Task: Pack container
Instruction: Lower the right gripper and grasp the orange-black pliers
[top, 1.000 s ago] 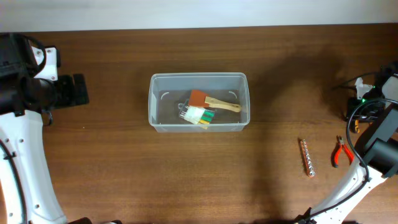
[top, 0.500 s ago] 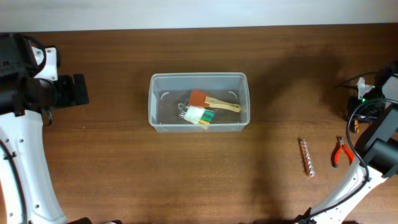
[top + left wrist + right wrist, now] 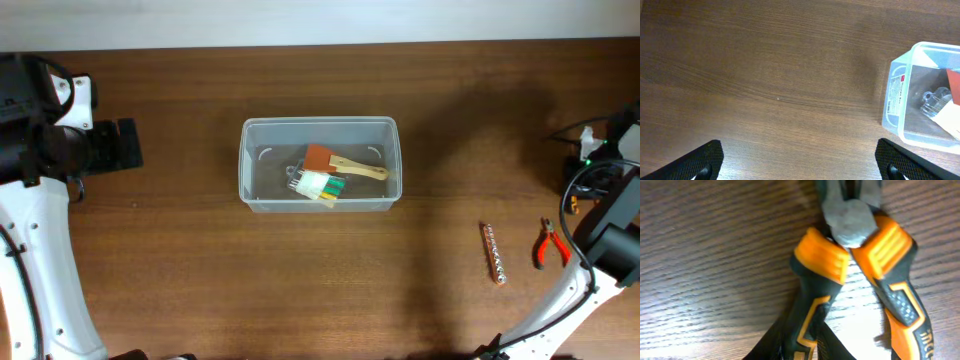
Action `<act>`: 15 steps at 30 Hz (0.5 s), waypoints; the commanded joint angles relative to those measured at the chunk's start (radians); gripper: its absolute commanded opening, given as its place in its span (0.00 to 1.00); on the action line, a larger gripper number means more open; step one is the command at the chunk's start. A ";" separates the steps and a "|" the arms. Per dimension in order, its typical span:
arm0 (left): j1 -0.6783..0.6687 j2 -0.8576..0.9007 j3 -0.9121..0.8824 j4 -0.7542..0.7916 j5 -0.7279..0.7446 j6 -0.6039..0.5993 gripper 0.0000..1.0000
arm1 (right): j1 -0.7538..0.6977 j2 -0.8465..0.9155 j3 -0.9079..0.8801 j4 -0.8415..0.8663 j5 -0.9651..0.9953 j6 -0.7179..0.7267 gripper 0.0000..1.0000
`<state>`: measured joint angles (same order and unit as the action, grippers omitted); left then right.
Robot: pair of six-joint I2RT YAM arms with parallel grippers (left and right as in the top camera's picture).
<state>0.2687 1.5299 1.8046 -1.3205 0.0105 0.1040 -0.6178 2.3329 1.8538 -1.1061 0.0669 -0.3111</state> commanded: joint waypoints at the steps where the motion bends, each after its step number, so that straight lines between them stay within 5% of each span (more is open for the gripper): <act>1: 0.005 0.003 0.016 0.000 -0.009 -0.013 0.99 | -0.011 0.031 -0.009 -0.005 0.020 0.026 0.22; 15: 0.005 0.003 0.016 0.003 -0.010 -0.013 0.99 | -0.005 0.030 0.153 -0.091 -0.036 0.036 0.13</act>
<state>0.2687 1.5299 1.8046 -1.3201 0.0109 0.1040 -0.6197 2.3516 1.9305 -1.1831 0.0540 -0.2844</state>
